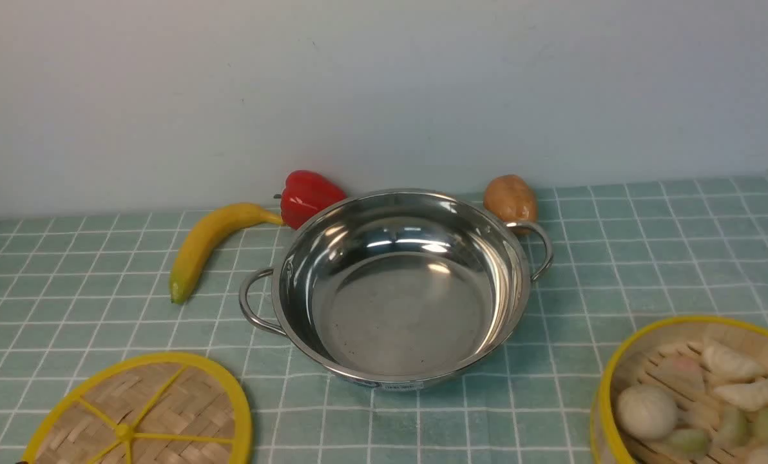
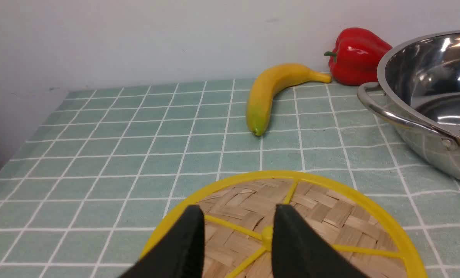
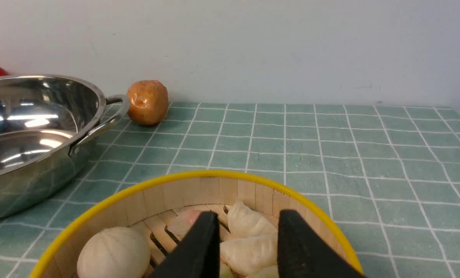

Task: Place the steamer in the pot on the blue tablecloth, and put the lid on the steamer.
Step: 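Reach for and grasp the rim of the bamboo steamer holding the buns with the right gripper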

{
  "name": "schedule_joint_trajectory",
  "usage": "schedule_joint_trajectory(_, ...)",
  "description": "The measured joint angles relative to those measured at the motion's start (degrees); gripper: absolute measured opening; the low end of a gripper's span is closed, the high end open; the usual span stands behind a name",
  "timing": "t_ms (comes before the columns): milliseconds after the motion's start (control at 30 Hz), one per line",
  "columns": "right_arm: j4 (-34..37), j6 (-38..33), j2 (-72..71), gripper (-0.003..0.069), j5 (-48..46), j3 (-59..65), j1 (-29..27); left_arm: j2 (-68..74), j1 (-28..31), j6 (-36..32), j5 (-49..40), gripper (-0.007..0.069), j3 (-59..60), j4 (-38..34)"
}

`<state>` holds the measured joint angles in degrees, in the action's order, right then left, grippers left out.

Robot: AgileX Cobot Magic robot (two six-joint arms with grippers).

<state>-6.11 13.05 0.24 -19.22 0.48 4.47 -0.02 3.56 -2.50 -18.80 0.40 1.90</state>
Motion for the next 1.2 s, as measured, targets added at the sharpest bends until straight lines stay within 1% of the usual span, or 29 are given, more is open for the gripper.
schedule_joint_trajectory(1067,-0.05,0.00,0.00,0.0242,0.00,0.00,0.00,0.00,0.00,0.00,0.00,0.0243,0.00,0.00)
schedule_joint_trajectory(1200,0.30,1.22,0.00,0.0242,1.68,0.05,0.00,0.00,0.00,0.00,0.00,0.0243,0.00,0.00)
